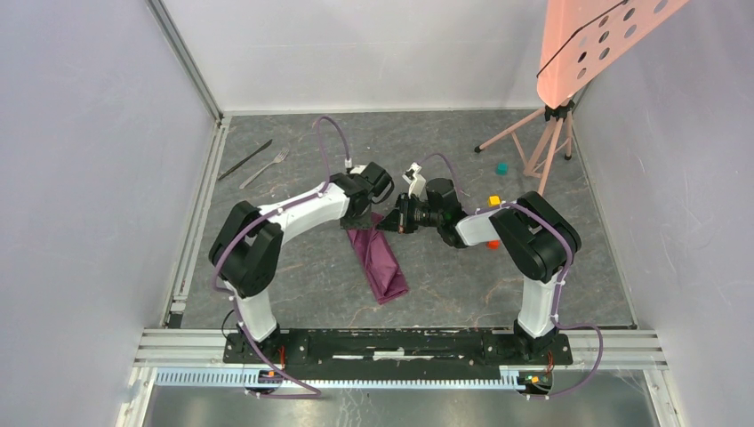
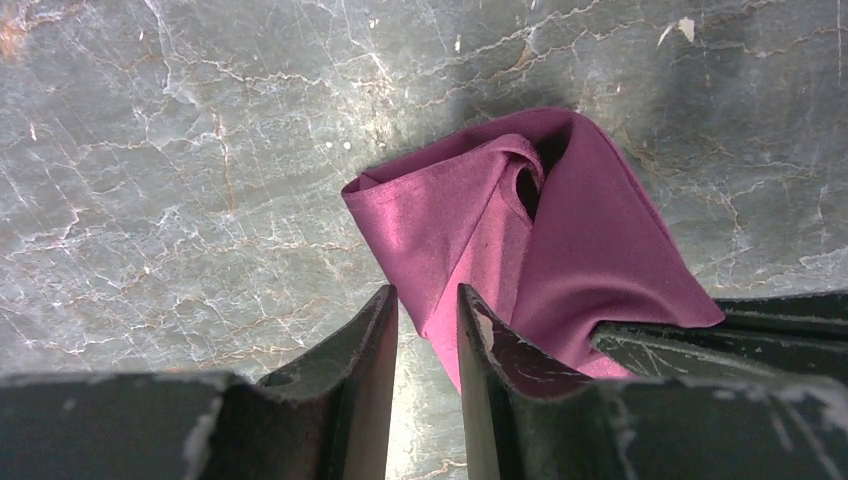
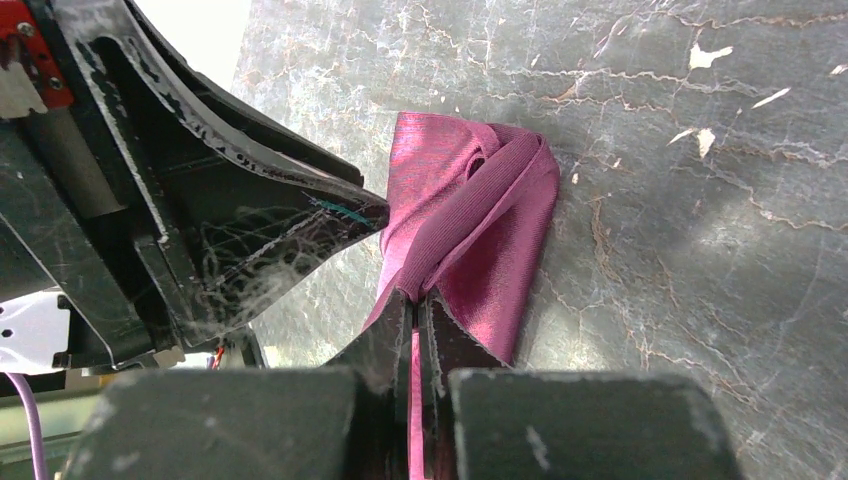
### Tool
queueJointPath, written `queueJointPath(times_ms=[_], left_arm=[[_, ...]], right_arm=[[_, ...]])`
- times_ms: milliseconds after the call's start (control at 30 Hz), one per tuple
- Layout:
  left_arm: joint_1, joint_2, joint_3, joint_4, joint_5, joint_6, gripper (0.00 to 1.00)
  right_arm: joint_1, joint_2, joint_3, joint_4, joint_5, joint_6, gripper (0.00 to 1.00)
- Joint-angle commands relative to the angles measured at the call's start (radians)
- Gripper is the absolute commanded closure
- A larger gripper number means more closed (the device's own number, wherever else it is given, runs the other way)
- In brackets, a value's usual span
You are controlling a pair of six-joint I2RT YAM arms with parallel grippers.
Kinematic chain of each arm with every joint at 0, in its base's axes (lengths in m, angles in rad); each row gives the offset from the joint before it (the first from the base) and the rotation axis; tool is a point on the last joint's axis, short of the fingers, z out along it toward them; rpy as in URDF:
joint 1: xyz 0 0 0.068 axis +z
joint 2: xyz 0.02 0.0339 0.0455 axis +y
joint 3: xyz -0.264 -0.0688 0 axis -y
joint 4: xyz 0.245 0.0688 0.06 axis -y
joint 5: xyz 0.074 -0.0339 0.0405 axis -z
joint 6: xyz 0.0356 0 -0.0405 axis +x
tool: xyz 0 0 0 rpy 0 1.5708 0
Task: Fold the napkin into a case and place the utensils inside
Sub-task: Grasp the top corner of the smaller rectangle folded napkin from the folded napkin.
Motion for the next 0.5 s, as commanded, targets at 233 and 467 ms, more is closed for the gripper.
queueJointPath(times_ms=[233, 467], left_arm=[[-0.030, 0.079, 0.077, -0.033, -0.065, 0.028, 0.64], [-0.043, 0.111, 0.093, -0.044, -0.122, 0.034, 0.71]], right_arm=[[0.000, -0.015, 0.015, 0.025, -0.019, -0.007, 1.00], [0.002, -0.017, 0.016, 0.027, -0.022, -0.004, 1.00]])
